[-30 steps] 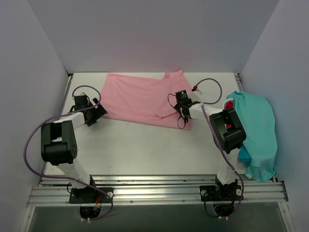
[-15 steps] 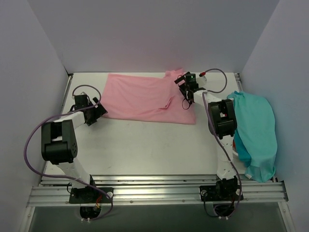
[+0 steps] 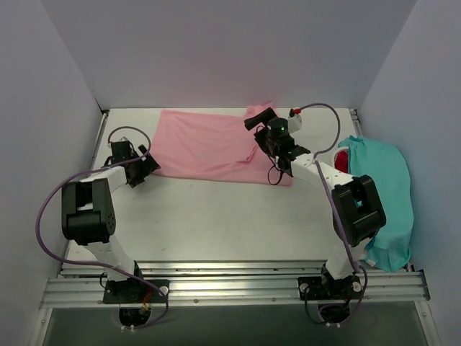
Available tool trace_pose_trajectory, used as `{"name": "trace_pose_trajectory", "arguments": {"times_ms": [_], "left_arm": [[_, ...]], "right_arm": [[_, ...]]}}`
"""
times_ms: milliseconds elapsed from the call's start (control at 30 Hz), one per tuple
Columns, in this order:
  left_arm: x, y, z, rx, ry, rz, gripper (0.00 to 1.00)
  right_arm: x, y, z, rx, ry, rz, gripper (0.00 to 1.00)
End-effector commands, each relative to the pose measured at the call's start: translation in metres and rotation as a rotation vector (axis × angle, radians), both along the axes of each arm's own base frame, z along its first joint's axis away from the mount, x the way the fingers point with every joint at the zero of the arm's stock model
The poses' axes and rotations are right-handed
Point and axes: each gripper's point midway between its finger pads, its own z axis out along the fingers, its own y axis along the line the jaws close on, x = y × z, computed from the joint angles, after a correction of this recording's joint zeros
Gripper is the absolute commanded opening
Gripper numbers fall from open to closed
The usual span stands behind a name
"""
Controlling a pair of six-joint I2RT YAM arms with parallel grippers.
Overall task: Fold and stack the t-shirts
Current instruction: Fold the flattened tshirt in 1/3 of the way
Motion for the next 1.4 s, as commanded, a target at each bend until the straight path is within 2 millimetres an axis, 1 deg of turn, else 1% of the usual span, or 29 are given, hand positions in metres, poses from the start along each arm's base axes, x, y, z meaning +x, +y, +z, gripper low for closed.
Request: {"name": "trace_pose_trajectory", "arguments": {"times_ms": [0, 67, 100, 167, 200, 233, 367, 533, 567, 733, 767, 967, 1100, 1133, 1167, 1233, 1267, 1333, 1367], "left_arm": [[0.007, 0.003, 0.004, 0.010, -0.017, -0.008, 0.94], [0.007, 0.003, 0.004, 0.010, -0.019, -0.008, 0.94], [0.007, 0.003, 0.004, 0.010, -0.019, -0.008, 0.94], [0.006, 0.002, 0.004, 0.010, -0.017, -0.010, 0.94], [0.007, 0.003, 0.005, 0.011, -0.020, -0.008, 0.94], [0.006, 0.002, 0.005, 0.012, -0.018, -0.009, 0.94], [0.006, 0.003, 0.004, 0.012, -0.018, -0.005, 0.94], [0.007, 0.003, 0.005, 0.014, -0.021, -0.004, 0.94], [0.007, 0.003, 0.005, 0.014, -0.021, -0.002, 0.94], [0.007, 0.002, 0.005, 0.019, -0.019, -0.003, 0.94], [0.008, 0.002, 0.005, 0.020, -0.020, -0.003, 0.94], [0.008, 0.001, 0.005, 0.026, -0.018, -0.004, 0.94], [0.008, -0.001, 0.006, 0.033, -0.021, -0.008, 0.94], [0.007, 0.000, 0.005, 0.038, -0.019, -0.005, 0.94], [0.007, -0.002, 0.006, 0.041, -0.019, -0.009, 0.94], [0.008, -0.003, 0.007, 0.048, -0.022, -0.011, 0.94], [0.007, -0.003, 0.007, 0.051, -0.020, -0.011, 0.94], [0.008, -0.004, 0.007, 0.054, -0.019, -0.014, 0.94], [0.008, -0.004, 0.007, 0.057, -0.018, -0.014, 0.94]], "right_arm": [[-0.017, 0.023, 0.012, 0.003, -0.045, 0.024, 0.97], [-0.021, 0.029, 0.003, -0.007, -0.021, 0.034, 0.97], [-0.023, 0.035, -0.006, -0.006, -0.002, 0.046, 0.97], [-0.023, 0.040, -0.014, -0.005, 0.014, 0.056, 0.96], [-0.025, 0.045, -0.024, -0.010, 0.033, 0.065, 0.96], [-0.025, 0.048, -0.026, -0.010, 0.034, 0.069, 0.96], [-0.030, 0.058, -0.044, -0.026, 0.063, 0.082, 0.96], [-0.030, 0.062, -0.060, -0.039, 0.083, 0.084, 0.96], [-0.029, 0.062, -0.068, -0.045, 0.095, 0.083, 0.95], [-0.030, 0.066, -0.088, -0.048, 0.131, 0.089, 0.95], [-0.029, 0.067, -0.094, -0.047, 0.146, 0.087, 0.95], [-0.027, 0.065, -0.103, -0.065, 0.156, 0.074, 0.95], [-0.019, 0.064, -0.109, -0.077, 0.157, 0.064, 0.95], [-0.013, 0.066, -0.105, -0.072, 0.146, 0.063, 0.94], [-0.011, 0.067, -0.112, -0.076, 0.154, 0.065, 0.94], [-0.002, 0.069, -0.110, -0.064, 0.148, 0.071, 0.93], [0.007, 0.074, -0.105, -0.056, 0.132, 0.073, 0.93], [0.017, 0.073, -0.100, -0.067, 0.119, 0.066, 0.93], [0.030, 0.076, -0.091, -0.067, 0.093, 0.058, 0.93]]}}
